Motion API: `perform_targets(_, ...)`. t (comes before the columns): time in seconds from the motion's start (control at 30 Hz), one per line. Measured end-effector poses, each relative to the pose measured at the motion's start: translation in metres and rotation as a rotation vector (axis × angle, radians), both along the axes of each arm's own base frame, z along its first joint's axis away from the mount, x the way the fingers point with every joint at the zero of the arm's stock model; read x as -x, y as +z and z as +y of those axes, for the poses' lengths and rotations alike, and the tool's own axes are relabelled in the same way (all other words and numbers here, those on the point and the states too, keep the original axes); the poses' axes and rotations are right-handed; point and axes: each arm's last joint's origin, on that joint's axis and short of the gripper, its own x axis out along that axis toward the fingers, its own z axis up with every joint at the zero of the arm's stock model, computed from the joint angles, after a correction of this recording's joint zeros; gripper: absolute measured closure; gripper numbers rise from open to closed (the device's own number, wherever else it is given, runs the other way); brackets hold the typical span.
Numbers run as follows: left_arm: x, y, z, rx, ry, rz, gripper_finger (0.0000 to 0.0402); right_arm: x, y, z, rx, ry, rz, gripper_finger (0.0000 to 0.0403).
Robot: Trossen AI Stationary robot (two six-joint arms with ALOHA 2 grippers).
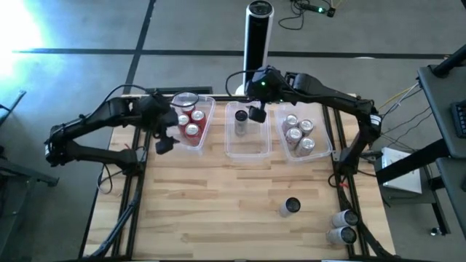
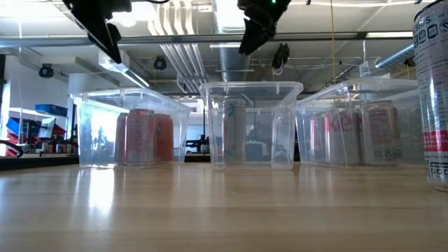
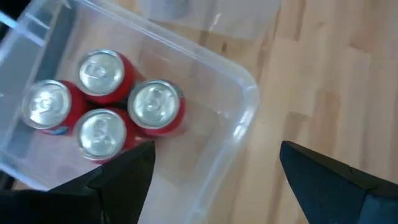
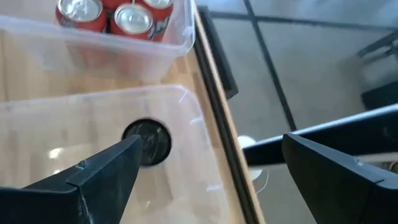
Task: Sort soda cans
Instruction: Adjust the transparent bins to align them on the table
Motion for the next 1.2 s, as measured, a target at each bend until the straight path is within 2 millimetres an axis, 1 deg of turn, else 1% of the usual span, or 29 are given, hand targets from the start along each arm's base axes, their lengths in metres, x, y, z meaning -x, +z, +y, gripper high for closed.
perform_targets(0.1,-0.003,0.002,0.000,0.042,0.018,0.008,0.0073,0.006,0.007,0.009,-0.040,0.003,0.045,0.0022)
perform_targets(0.27,-0.013,-0.005,0.005,0.147,0.193,0.082,0.0073,0.020,0.026,0.032,-0.176,0.060,0.114,0.0022)
perform_targets(0.37,-0.017,-0.012,0.005,0.165,0.195,0.139,0.0074,0.026,0.031,0.045,-0.240,0.098,0.134,0.0022)
perform_targets(0.43,-0.019,-0.021,0.006,0.167,0.171,0.198,0.0076,0.028,0.032,0.052,-0.253,0.108,0.127,0.0022)
perform_targets(0.5,-0.020,-0.027,0.006,0.148,0.113,0.238,0.0079,0.030,0.031,0.058,-0.265,0.108,0.127,0.0022)
perform_targets(0.6,-0.018,-0.039,0.007,0.066,0.012,0.311,0.0082,0.030,0.028,0.067,-0.298,0.081,0.124,0.0022)
perform_targets(0.67,-0.018,-0.048,0.008,0.012,-0.049,0.339,0.0085,0.027,0.026,0.074,-0.331,0.050,0.111,0.0022)
perform_targets(0.77,-0.015,-0.061,0.007,-0.004,-0.108,0.374,0.0090,0.021,0.022,0.085,-0.370,0.023,0.075,0.0022)
perform_targets(0.93,-0.012,-0.084,0.006,0.030,-0.129,0.419,0.0091,0.009,0.015,0.098,-0.394,0.032,0.011,0.0022)
perform_targets(1.03,-0.014,-0.091,0.005,0.028,-0.120,0.408,0.0095,0.007,0.013,0.101,-0.408,0.022,0.004,0.0022)
perform_targets(1.1,-0.014,-0.093,0.005,0.025,-0.124,0.407,0.0108,0.007,0.012,0.102,-0.416,0.011,0.007,0.0022)
perform_targets(1.2,-0.016,-0.094,0.005,0.015,-0.126,0.387,0.0142,0.007,0.012,0.102,-0.421,0.002,0.003,0.0022)
